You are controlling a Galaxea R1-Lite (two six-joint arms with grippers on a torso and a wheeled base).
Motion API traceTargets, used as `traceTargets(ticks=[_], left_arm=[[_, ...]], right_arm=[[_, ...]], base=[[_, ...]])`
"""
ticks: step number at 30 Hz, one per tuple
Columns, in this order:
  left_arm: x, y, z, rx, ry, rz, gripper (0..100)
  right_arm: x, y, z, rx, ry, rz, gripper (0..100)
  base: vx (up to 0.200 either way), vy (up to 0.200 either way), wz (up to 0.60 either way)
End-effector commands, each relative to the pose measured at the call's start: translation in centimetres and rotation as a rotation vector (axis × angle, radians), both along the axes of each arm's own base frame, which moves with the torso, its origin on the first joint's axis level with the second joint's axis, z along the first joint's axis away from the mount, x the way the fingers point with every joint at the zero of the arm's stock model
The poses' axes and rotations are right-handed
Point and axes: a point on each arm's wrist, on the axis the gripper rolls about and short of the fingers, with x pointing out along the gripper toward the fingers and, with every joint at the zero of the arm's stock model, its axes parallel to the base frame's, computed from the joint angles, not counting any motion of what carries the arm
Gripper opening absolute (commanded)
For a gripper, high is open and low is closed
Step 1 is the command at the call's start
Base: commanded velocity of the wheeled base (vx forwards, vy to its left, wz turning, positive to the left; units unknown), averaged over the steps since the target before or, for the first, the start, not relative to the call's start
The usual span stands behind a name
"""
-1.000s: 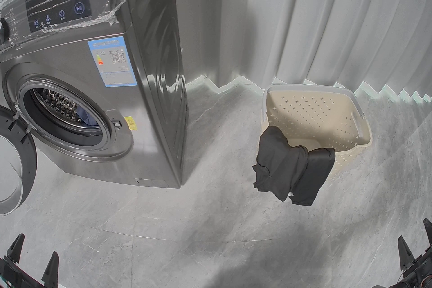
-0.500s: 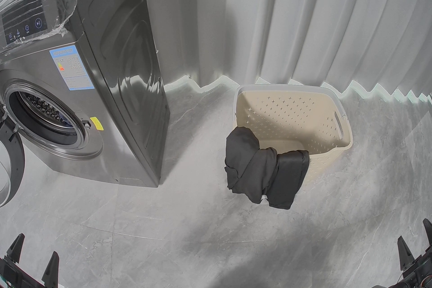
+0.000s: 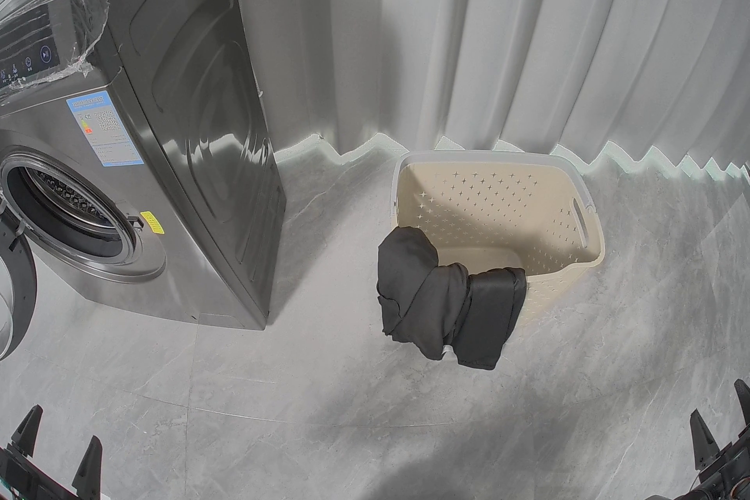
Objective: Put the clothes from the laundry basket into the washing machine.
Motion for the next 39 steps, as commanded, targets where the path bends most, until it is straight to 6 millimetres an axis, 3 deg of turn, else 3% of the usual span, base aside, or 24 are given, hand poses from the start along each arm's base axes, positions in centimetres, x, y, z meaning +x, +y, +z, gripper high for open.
traceTargets(ticks=[1, 8, 25, 28, 29, 31, 34, 39], left_arm=[[0.0, 0.0, -0.4, 0.0, 0.001, 0.0, 100], [0.0, 0.0, -0.4, 0.002, 0.001, 0.0, 100], [0.0, 0.0, -0.4, 0.003, 0.001, 0.0, 100], [0.0, 0.0, -0.4, 0.003, 0.001, 0.0, 100], [0.0, 0.0, -0.4, 0.003, 0.001, 0.0, 100], [0.0, 0.0, -0.4, 0.003, 0.001, 0.0, 100], [0.0, 0.0, -0.4, 0.003, 0.001, 0.0, 100], [0.0, 0.0, -0.4, 0.002, 0.001, -0.001, 100]], right_arm=[[0.0, 0.0, -0.4, -0.001, 0.003, 0.002, 100], [0.0, 0.0, -0.4, -0.004, 0.005, 0.008, 100], [0.0, 0.0, -0.4, -0.004, 0.0, -0.004, 100], [-0.3, 0.0, 0.8, -0.012, -0.064, -0.005, 100], [-1.1, 0.0, 3.5, -0.012, -0.164, -0.008, 100], [-1.7, 0.0, 5.4, -0.015, -0.19, -0.012, 100], [-1.0, 0.1, 6.4, -0.015, -0.11, -0.003, 100], [4.1, 0.1, 7.0, 0.0, 0.175, 0.048, 100]], base=[[0.0, -0.2, 0.0], [0.0, -0.2, 0.0], [0.0, 0.0, 0.0], [0.133, 0.0, 0.0], [0.2, 0.0, 0.0], [0.2, 0.0, 0.0], [0.067, 0.0, 0.0], [0.0, 0.0, 0.0]])
